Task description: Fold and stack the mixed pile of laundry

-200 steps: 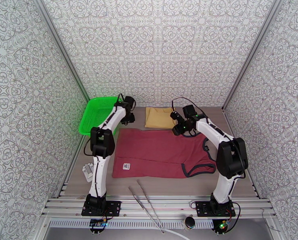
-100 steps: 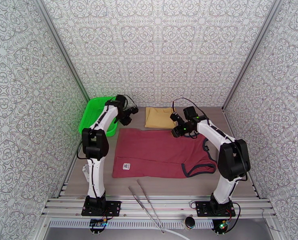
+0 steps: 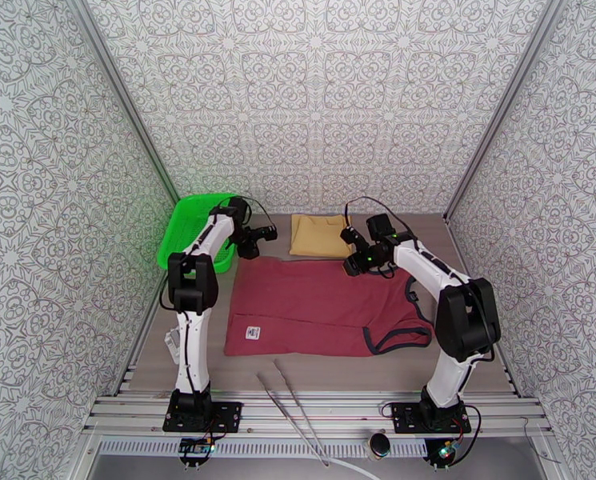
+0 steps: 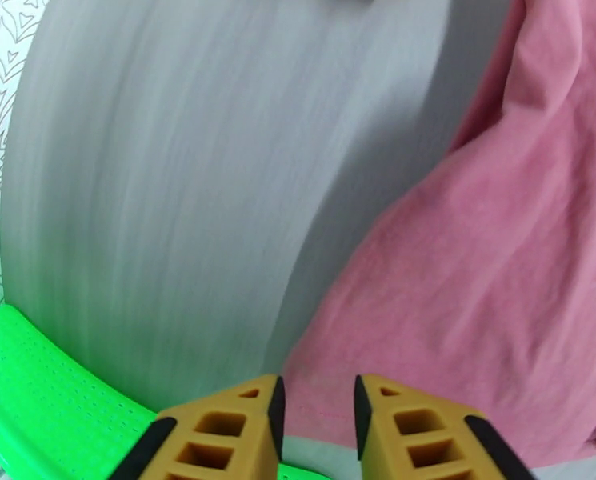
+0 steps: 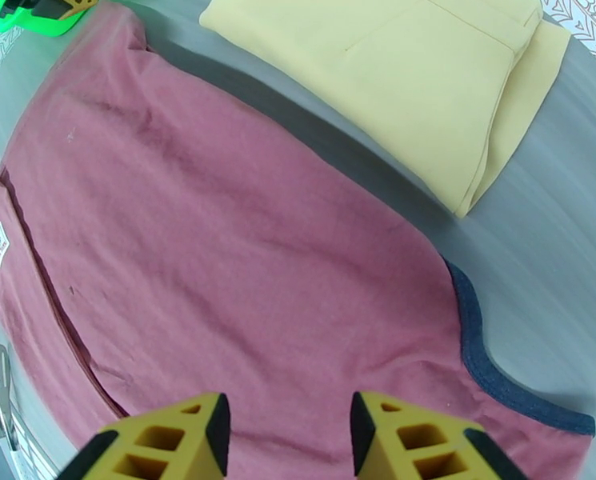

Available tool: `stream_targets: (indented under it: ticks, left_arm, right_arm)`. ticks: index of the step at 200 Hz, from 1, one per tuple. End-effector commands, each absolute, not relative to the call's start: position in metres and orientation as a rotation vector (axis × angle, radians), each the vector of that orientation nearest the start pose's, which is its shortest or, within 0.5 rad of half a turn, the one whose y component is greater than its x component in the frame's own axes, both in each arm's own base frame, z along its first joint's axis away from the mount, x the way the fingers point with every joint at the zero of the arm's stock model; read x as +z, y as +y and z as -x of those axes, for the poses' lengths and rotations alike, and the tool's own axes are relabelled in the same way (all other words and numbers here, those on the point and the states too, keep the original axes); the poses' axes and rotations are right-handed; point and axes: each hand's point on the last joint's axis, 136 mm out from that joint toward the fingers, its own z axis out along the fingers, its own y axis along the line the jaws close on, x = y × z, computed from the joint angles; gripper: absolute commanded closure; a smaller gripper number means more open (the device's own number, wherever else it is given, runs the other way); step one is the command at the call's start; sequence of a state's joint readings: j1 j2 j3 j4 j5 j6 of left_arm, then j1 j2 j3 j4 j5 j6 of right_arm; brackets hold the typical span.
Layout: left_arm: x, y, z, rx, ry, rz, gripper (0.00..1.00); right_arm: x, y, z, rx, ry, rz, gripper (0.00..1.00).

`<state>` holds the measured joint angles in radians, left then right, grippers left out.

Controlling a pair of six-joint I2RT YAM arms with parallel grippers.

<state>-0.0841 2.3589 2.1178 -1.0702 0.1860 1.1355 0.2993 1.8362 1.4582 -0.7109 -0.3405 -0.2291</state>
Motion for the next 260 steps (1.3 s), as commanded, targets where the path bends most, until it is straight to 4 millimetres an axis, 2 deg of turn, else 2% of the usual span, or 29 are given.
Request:
stream_targets:
  ticks: [1, 74, 102, 147, 229, 246, 260]
  left_arm:
    - [0.056, -0.071, -0.527, 0.012, 2.232, -1.711, 0.67]
    - [0.033, -0.083, -0.53, 0.043, 2.184, -1.817, 0.66]
    - [0.034, -0.091, -0.534, 0.06, 2.147, -1.838, 0.67]
    - [0.027, -0.084, -0.538, 0.07, 2.145, -1.852, 0.67]
    - [-0.007, -0.084, -0.509, -0.029, 2.184, -1.987, 0.67]
    - [-0.017, -0.083, -0.499, -0.064, 2.203, -2.034, 0.72]
    - [-0.019, -0.081, -0.495, -0.077, 2.221, -2.046, 0.85]
  right_arm:
    - [0.105, 0.182, -0.41, 0.452, 2.561, 0.808, 0.54]
    - [0.09, 0.181, -0.409, 0.456, 2.593, 0.82, 0.54]
    - [0.084, 0.181, -0.409, 0.458, 2.608, 0.822, 0.54]
    - [0.078, 0.18, -0.408, 0.452, 2.624, 0.824, 0.54]
    - [0.073, 0.178, -0.407, 0.445, 2.642, 0.827, 0.54]
    - [0.073, 0.178, -0.407, 0.443, 2.644, 0.83, 0.54]
    - [0.072, 0.179, -0.407, 0.443, 2.644, 0.83, 0.54]
